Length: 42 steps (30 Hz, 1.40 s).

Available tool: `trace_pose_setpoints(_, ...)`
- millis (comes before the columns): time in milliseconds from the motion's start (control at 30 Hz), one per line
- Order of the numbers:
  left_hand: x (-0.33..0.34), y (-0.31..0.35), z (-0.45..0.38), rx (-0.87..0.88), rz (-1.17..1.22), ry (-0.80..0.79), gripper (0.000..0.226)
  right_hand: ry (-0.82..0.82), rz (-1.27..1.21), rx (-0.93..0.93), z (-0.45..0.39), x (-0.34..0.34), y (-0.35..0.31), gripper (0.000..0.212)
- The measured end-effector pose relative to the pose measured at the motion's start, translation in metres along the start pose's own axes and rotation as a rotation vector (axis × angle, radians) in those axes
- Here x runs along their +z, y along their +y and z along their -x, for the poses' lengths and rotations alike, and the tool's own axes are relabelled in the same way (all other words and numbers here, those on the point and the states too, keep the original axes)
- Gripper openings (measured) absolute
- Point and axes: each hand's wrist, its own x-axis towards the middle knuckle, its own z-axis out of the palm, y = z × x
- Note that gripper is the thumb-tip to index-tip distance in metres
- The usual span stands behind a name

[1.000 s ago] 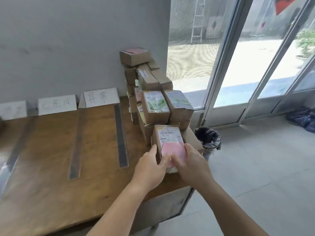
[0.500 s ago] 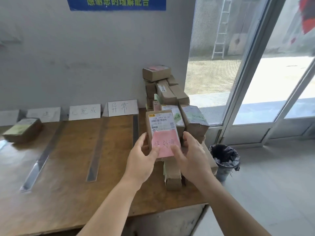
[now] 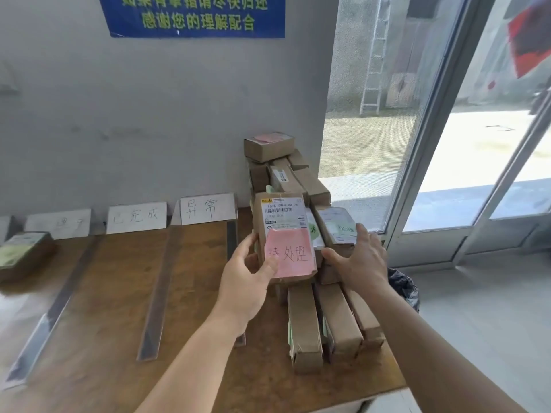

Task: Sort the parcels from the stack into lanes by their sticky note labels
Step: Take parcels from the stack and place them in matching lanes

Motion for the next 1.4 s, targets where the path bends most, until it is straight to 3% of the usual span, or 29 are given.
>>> trace_pose_setpoints(600,0.007,-0.008,-0.013,-0.038,0.014,0.005,0.061,0.075,-0.067,0.062,-0.017,0.012,0.005,0.086)
trace_pose_setpoints(967,0.012,0.002,0.001,-0.048,0.116,0.052,0.057,0.195,-0.196,-0.219,0.025,-0.023,-0.001,0.080)
trace_pose_setpoints(1200,-0.013,0.011,0.031,-0.033,0.146,0.144,0.054,0.129,-0.239,-0.333,0.069,-0.031,-0.022,0.072)
trace_pose_setpoints(1400,-0.053,0.011,0.063,-0.030,0.150,0.232,0.072,0.062,-0.289,-0.427,0.101,-0.016,-0.053,0.072)
